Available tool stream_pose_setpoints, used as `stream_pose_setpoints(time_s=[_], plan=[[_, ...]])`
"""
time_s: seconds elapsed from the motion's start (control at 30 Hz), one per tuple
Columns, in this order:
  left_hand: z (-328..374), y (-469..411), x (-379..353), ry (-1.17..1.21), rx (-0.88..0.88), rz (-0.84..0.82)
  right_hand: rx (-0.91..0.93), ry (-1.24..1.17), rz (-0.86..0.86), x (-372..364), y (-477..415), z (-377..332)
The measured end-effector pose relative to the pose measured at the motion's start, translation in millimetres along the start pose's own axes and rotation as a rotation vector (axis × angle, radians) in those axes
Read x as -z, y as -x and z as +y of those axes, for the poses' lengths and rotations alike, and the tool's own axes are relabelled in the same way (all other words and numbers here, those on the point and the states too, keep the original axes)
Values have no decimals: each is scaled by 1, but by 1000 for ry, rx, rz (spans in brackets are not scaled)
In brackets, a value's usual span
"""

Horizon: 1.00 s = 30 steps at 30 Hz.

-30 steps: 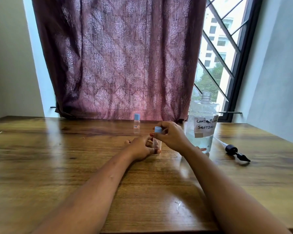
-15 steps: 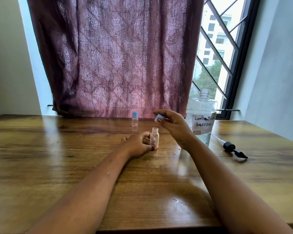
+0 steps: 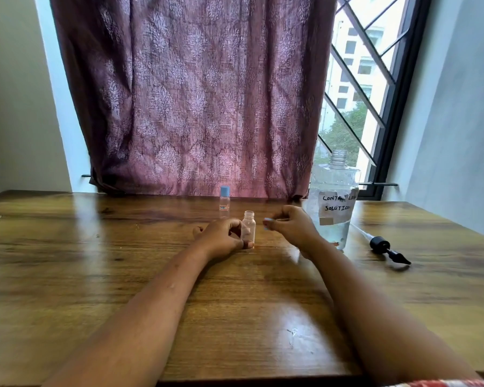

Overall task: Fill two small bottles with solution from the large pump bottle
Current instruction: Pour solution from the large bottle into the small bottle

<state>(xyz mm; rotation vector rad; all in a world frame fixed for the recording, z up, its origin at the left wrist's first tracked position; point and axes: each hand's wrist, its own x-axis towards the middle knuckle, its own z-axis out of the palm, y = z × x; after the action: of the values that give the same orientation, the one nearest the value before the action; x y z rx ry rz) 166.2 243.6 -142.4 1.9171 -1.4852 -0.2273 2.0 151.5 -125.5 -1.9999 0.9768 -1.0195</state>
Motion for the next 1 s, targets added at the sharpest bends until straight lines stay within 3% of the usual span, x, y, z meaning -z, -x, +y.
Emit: stream_pose_setpoints(time_s=[0.13, 0.53, 0.63, 0.73, 0.8, 0.9, 1.0], plan=[[0, 0, -1, 62, -12, -2, 15, 213, 33, -8, 0, 9], [5, 1, 0, 141, -69, 3, 93, 297, 1, -9, 1, 9], [10, 3, 3, 179, -100, 59, 285, 246, 158, 3, 6, -19], [14, 7, 7, 270, -127, 123, 562, 137, 424, 20, 13, -47], [16, 8, 9, 285, -138, 150, 619, 113, 596, 37, 17, -53], [17, 9, 11, 305, -148, 186, 477, 178, 838, 54, 17, -42], [17, 8, 9, 325, -155, 196, 88, 121, 870, 59, 13, -28]])
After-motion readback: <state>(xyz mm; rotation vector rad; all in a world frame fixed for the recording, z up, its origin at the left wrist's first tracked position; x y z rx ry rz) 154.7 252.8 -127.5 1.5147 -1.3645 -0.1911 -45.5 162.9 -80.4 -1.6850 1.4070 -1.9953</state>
